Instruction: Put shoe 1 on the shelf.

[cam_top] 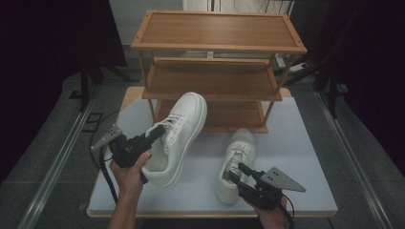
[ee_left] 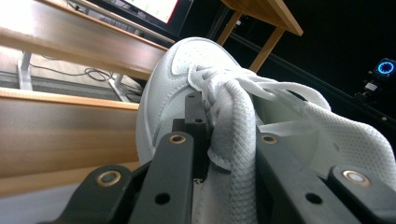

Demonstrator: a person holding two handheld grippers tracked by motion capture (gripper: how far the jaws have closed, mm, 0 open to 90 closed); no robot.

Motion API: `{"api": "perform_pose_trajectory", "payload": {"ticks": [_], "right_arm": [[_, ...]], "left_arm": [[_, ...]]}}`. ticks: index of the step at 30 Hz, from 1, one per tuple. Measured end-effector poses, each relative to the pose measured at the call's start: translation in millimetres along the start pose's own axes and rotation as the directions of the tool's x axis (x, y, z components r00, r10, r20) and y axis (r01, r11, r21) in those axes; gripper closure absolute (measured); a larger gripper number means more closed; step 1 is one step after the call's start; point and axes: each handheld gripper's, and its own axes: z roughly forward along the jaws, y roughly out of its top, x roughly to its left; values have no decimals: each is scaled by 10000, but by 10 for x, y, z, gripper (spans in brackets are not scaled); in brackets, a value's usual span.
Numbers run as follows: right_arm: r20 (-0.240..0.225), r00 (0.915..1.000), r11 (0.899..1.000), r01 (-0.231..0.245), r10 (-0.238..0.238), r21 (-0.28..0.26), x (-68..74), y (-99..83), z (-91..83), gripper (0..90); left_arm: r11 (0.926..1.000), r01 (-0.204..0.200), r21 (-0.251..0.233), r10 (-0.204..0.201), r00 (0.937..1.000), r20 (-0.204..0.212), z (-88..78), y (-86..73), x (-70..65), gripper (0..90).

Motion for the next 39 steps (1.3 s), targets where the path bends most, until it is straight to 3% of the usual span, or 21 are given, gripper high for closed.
{"api": "perform_pose_trajectory", "payload": {"ticks": [9, 23, 39], "right_arm": [[17, 10000, 10000, -20, 20, -18, -7, -1, -2, 525], [12, 10000, 10000, -21, 21, -10, -18, -2, 4, 525], [25, 10000, 10000, -23, 23, -16, -41, -4, 7, 525]], "left_arm": [[10000, -40, -9, 40, 10000, -77, 151, 129, 19, 829], [9995, 235, -226, -236, 9997, -29, 399, 298, 41, 830], [9996, 157, -215, -168, 9984, -537, 710, 523, 97, 830]]}}
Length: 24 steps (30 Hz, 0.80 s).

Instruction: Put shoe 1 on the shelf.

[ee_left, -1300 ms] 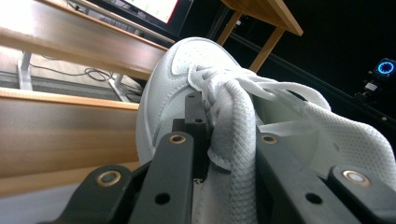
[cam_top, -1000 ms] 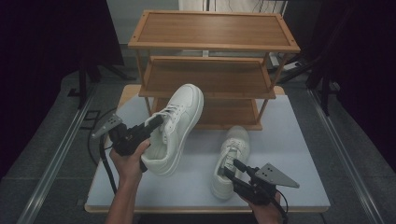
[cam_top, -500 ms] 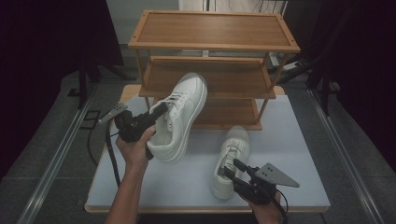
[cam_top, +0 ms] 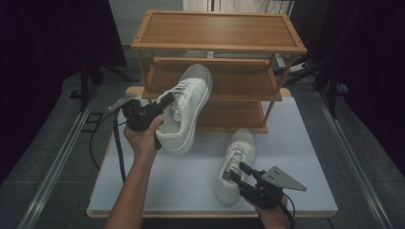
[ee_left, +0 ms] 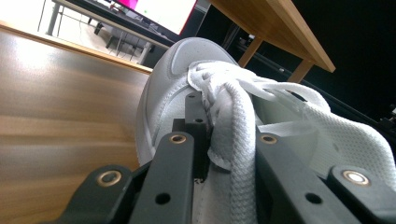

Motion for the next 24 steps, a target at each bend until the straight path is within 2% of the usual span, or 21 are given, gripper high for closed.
{"api": "perform_pose_trajectory", "payload": {"ticks": [4, 7, 16, 20, 24], "right_arm": [[-9, 10000, 10000, -23, 23, -55, 1, 0, -6, 525], [3, 10000, 9999, -28, 28, -106, -2, 5, -17, 526], [21, 10000, 9999, -2, 2, -143, 0, 17, -25, 526], [14, 10000, 9999, -20, 20, -158, -6, 23, -34, 526], [40, 10000, 9998, -27, 27, -183, -11, 26, -39, 526]], "left_arm": [[10000, -69, 6, 69, 10000, -44, 66, 46, -18, 830], [9999, 99, -43, -99, 9999, -68, 155, 89, -11, 830], [9999, 48, -120, -53, 9993, -380, 351, 158, 9, 830], [9998, 49, -176, -60, 9979, -647, 433, 183, 31, 830], [9991, 219, -353, -244, 9969, -744, 507, 223, 69, 830]]}}
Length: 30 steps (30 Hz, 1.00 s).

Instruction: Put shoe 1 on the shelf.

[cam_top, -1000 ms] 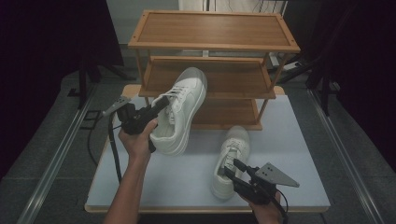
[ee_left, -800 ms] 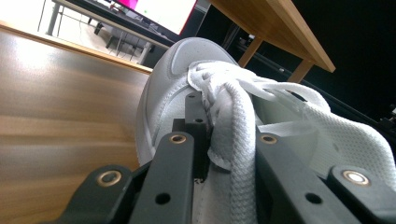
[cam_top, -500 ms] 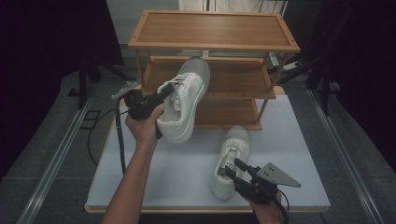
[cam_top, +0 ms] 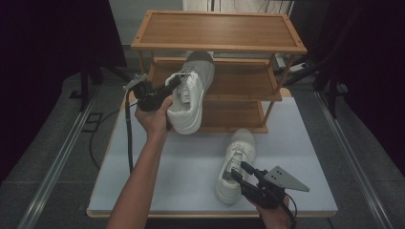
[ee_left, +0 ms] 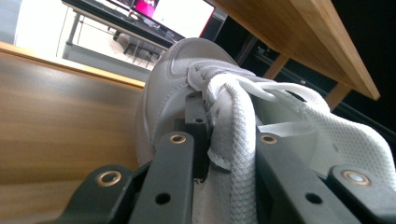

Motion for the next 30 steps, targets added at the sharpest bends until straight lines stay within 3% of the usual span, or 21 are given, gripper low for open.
{"api": "perform_pose_trajectory", "payload": {"ticks": [19, 30], "right_arm": [[139, 9999, 9997, -1, 4, -225, -28, 35, -40, 527], [179, 9998, 9996, 13, -8, -293, -42, 54, -56, 527]], "left_arm": [[9991, 186, -372, -219, 9959, -882, 397, 82, 85, 829], [9980, 436, -447, -483, 9927, -1109, 592, 98, 180, 825]]}}
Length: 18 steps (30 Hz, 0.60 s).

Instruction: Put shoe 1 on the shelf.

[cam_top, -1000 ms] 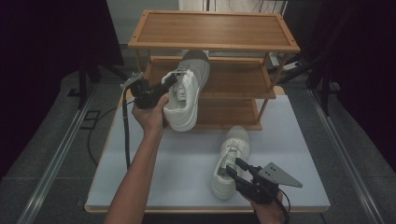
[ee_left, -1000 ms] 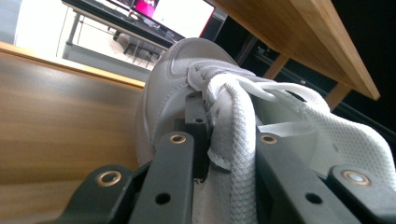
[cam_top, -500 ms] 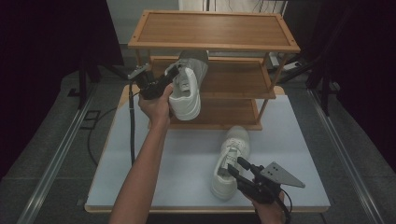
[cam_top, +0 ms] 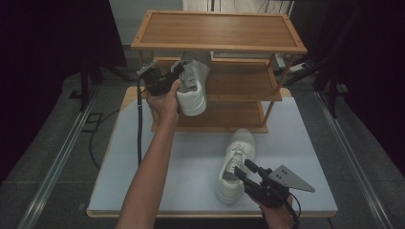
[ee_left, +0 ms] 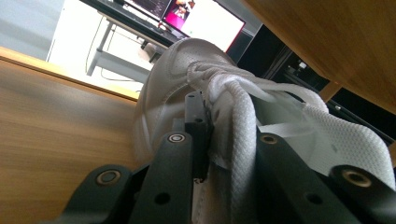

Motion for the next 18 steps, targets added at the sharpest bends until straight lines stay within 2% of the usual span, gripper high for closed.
{"api": "perform_pose_trajectory", "payload": {"ticks": [9, 13, 18], "right_arm": [[8, 10000, 9999, 93, -93, 97, 14, -14, 17, 527], [17, 10000, 9999, 88, -89, 131, 11, -26, 27, 527], [-54, 9999, 9998, 143, -142, 156, 41, -33, 32, 527]], "left_arm": [[10000, 80, 50, -80, 9999, -83, 137, 40, -1, 814], [9994, 291, 161, -296, 9991, 315, 174, 31, 12, 751], [9976, 229, 654, -271, 9976, 643, 254, 52, 0, 647]]}}
